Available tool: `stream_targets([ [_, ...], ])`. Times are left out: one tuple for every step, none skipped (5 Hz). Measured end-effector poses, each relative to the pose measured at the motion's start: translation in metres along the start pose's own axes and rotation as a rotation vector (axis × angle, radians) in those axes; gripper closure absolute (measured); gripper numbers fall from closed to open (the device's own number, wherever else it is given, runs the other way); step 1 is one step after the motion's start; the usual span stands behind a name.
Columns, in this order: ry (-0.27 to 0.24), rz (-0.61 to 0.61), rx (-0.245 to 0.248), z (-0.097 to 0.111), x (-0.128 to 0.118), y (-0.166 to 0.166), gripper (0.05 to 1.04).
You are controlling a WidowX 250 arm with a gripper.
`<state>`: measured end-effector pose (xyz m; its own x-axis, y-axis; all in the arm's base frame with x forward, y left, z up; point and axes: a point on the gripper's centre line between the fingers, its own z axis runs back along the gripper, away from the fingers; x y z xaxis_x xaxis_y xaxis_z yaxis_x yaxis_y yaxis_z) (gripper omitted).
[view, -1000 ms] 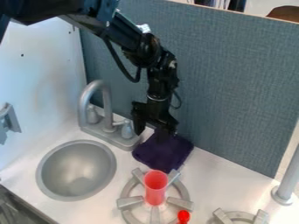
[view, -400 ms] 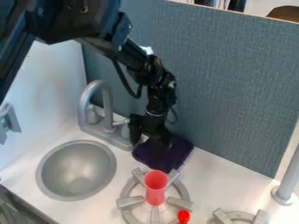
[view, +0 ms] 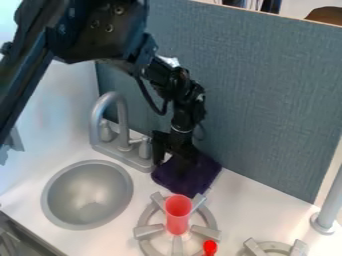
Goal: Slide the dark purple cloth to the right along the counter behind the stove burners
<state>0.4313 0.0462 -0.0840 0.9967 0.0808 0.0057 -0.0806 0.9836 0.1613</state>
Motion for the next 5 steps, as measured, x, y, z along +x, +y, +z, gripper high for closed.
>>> stream_targets([
  [0.025,0.032,-0.012,-0.009,0.005,-0.001,0.084],
  [0.032,0.064,-0.014,-0.011,0.007,-0.002,0.084],
  [0.031,0.09,-0.056,-0.012,-0.007,-0.008,0.083],
  [0.041,0.072,-0.147,-0.008,-0.026,-0.032,0.083],
  [0.016,0.026,-0.222,-0.002,-0.025,-0.072,0.083],
])
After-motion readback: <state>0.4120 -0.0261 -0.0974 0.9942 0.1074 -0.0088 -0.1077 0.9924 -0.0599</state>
